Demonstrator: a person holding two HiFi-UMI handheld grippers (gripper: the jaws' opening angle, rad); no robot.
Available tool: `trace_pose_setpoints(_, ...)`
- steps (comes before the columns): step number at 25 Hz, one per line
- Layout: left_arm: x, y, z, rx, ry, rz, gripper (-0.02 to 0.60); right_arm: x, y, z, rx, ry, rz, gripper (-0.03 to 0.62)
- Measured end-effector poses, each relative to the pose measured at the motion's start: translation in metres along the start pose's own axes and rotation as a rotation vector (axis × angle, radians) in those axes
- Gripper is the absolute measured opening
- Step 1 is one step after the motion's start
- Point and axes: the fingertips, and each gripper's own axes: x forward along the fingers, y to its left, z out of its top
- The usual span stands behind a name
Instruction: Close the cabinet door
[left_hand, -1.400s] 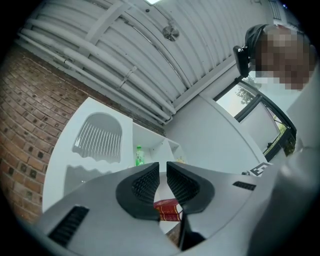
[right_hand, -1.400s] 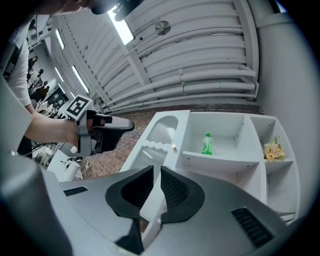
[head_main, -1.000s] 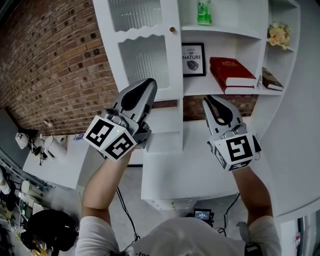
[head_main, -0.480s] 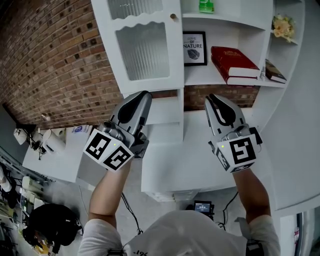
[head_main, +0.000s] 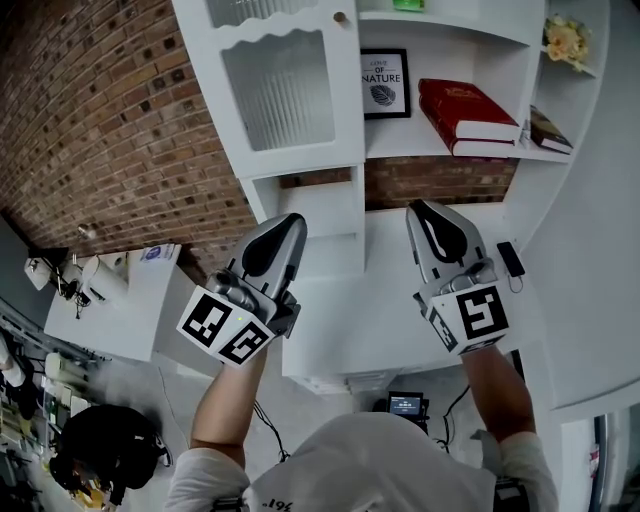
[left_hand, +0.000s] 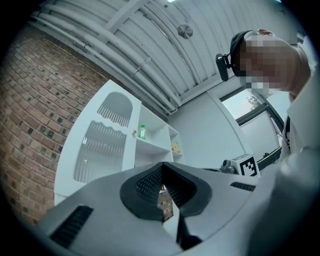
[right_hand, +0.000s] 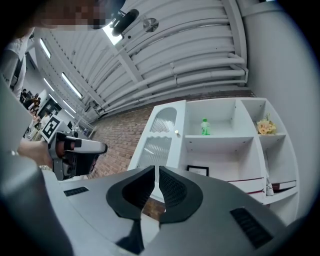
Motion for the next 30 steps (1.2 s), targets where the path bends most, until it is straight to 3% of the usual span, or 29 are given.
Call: trace_pose_setpoints(30, -0.051, -0.012, -0.1, -0.161, 0.165, 0.071, 0.008, -0.029, 0.03, -0.076, 0.136, 0.155, 0.009, 0.041)
